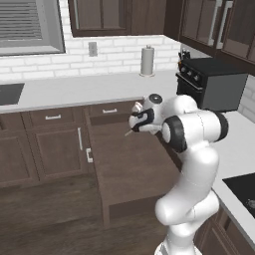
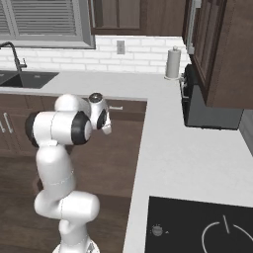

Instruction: Take a straw from the drawer in front and place it inside the glass cup on the dining counter.

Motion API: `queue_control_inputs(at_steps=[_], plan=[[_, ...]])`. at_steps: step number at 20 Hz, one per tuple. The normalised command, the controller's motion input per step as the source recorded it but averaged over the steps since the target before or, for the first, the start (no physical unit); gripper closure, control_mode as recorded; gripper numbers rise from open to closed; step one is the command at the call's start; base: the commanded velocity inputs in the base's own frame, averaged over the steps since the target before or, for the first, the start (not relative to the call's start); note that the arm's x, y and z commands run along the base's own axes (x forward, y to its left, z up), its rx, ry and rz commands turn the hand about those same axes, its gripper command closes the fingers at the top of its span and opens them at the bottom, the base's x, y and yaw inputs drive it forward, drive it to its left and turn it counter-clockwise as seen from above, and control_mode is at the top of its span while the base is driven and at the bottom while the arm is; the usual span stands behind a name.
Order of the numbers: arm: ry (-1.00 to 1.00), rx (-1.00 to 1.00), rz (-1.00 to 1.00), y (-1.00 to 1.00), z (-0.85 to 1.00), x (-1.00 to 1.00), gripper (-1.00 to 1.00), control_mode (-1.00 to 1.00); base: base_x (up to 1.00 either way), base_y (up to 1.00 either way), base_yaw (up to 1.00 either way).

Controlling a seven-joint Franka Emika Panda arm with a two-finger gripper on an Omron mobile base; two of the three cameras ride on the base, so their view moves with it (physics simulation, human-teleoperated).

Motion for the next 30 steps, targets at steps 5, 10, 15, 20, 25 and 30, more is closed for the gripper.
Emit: queue_control_inputs(at_steps=[5,10,15,20,25,30], plan=[[-0.11,-0.01,0.01,-0.01,0.68,-0.52,1.0,-1.0,0.0,0.0,0.0],[-0.11,-0.02,0.02,0.0,0.69,-0.57,1.0,-1.0,0.0,0.0,0.0],[-0.12,-0.04,0.02,0.0,0.76,-0.55,1.0,-1.0,0.0,0.0,0.0],[-0.13,-0.05,0.01,0.0,0.79,-0.59,1.0,-1.0,0.0,0.0,0.0],[-0.09,-0.05,0.03,0.0,0.66,-0.62,1.0,-1.0,0.0,0.0,0.0],[-0.02,-0.03,0.06,-0.04,0.49,-0.66,1.0,-1.0,0.0,0.0,0.0]])
